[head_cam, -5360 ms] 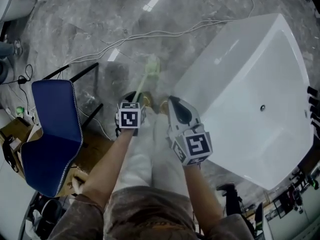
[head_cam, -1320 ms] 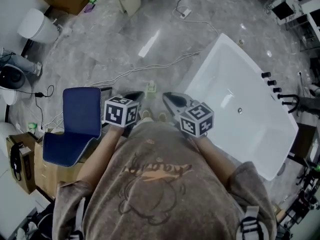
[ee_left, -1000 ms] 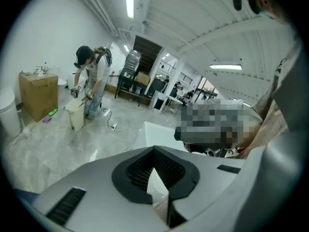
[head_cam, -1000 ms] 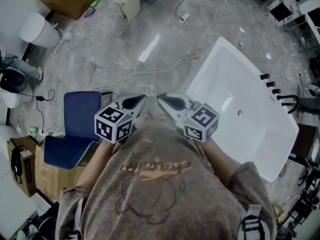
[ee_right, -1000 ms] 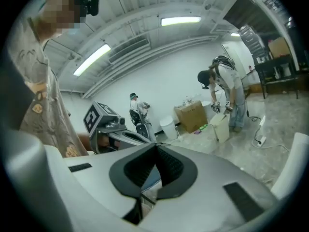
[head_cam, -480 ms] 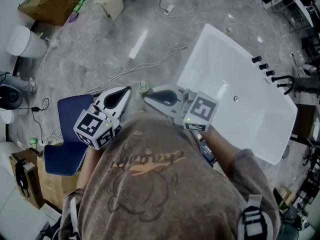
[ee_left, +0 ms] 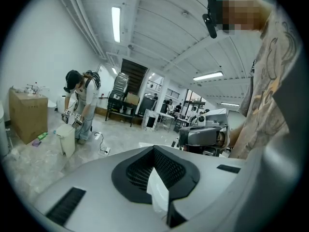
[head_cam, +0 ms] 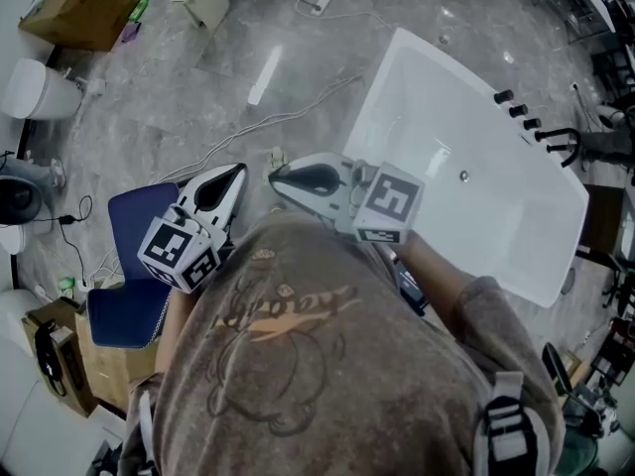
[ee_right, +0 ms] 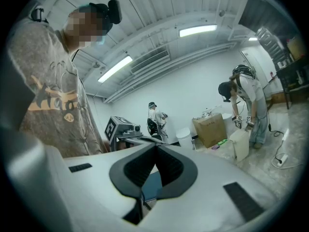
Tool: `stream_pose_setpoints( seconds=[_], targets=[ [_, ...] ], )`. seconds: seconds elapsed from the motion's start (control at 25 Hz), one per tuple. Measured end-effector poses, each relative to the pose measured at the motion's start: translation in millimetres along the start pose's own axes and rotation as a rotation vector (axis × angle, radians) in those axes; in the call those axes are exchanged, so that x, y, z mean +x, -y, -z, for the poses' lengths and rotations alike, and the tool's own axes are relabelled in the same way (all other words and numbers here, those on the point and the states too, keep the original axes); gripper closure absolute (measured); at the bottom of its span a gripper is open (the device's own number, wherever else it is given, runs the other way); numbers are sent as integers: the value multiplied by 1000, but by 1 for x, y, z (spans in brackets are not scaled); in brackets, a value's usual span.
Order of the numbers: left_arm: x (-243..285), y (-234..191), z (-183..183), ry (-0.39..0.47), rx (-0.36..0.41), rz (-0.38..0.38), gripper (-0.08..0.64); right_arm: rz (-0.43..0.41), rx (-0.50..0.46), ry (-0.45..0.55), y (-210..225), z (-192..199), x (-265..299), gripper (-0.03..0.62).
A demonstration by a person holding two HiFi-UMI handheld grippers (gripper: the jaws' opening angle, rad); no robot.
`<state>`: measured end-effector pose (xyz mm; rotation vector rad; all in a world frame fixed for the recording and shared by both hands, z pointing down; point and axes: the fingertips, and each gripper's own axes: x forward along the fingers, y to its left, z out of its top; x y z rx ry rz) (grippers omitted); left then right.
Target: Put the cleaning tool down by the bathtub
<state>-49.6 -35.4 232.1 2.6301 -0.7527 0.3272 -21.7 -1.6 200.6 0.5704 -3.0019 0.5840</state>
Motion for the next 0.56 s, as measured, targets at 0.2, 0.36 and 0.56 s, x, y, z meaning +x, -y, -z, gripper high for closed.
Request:
stream_pose_setpoints(
  seconds=[0.2, 0.36, 0.56],
  targets=[
    [1, 0, 4, -8, -3, 0, 557, -1, 8, 2, 2, 2, 2, 594],
    [2, 3, 7, -15, -9, -6, 557, -7, 14, -3, 0, 4, 1, 594],
    [6, 1, 14, -32, -10, -47, 557, -9, 17, -5, 0, 8, -2, 594]
  ],
)
